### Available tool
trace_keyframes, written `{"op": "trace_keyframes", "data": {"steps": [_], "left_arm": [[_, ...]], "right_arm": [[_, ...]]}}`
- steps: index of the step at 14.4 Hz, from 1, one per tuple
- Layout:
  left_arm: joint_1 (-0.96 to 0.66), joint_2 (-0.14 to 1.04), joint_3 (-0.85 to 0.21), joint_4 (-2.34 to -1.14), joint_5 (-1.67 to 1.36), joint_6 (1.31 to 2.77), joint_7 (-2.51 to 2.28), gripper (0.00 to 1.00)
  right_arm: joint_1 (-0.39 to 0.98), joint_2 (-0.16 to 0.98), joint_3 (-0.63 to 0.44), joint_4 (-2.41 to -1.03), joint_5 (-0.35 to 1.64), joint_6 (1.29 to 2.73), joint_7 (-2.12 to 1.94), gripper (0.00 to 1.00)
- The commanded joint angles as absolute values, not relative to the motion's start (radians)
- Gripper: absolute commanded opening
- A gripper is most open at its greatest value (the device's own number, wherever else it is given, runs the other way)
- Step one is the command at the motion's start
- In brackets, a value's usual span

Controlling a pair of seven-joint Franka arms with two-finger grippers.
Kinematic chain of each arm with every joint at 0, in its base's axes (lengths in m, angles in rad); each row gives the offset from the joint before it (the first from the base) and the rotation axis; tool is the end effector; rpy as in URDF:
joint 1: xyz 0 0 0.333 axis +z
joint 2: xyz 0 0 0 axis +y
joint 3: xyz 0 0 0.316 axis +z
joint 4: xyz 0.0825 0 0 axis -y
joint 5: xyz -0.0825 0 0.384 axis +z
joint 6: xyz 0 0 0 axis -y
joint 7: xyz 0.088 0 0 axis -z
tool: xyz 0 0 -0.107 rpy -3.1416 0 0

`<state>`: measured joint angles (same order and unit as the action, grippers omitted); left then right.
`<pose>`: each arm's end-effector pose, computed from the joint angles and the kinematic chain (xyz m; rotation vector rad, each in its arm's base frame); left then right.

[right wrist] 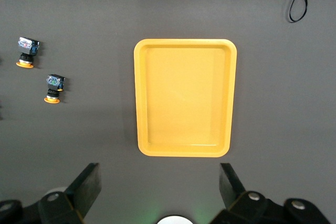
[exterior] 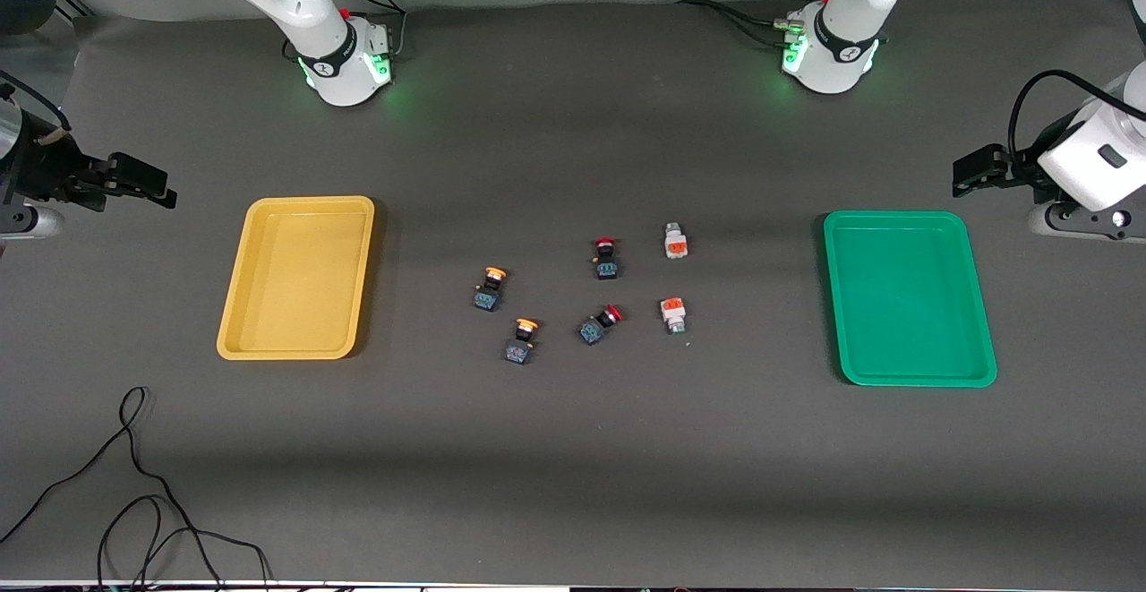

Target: Place green and yellow buttons in trays

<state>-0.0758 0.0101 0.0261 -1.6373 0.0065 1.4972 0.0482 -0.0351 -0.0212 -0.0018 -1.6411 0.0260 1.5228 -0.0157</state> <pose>0.5452 -0.0265 0.5821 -3.1221 0.1529 0.2352 0.5403 -0.0171 0.5992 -3.1092 0.0330 0.1500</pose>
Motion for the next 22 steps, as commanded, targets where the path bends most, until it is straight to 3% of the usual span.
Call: {"op": "trace_keyframes", "data": {"steps": [1,14,18,22], "left_arm": [[-0.097,-0.003,0.038,-1.634,-0.002,1.493,0.018,1.00],[-0.095,0.034,0.040,-1.589,0.003,1.482,0.018,1.00],[-0.100,0.032,0.037,-1.609,-0.002,1.489,0.008,1.00],[-0.143,0.023,-0.037,-1.728,-0.031,1.590,-0.153,1.00]], "right_arm": [[-0.035,-0.011,-0.008,-1.614,0.041,1.514,-0.037,1.00],[-0.026,0.028,-0.008,-1.609,0.086,1.479,0.037,1.00],[0.055,0.089,-0.002,-1.606,0.107,1.477,0.187,1.00],[0.130,0.219,-0.002,-1.554,0.153,1.480,0.311,1.00]]}}
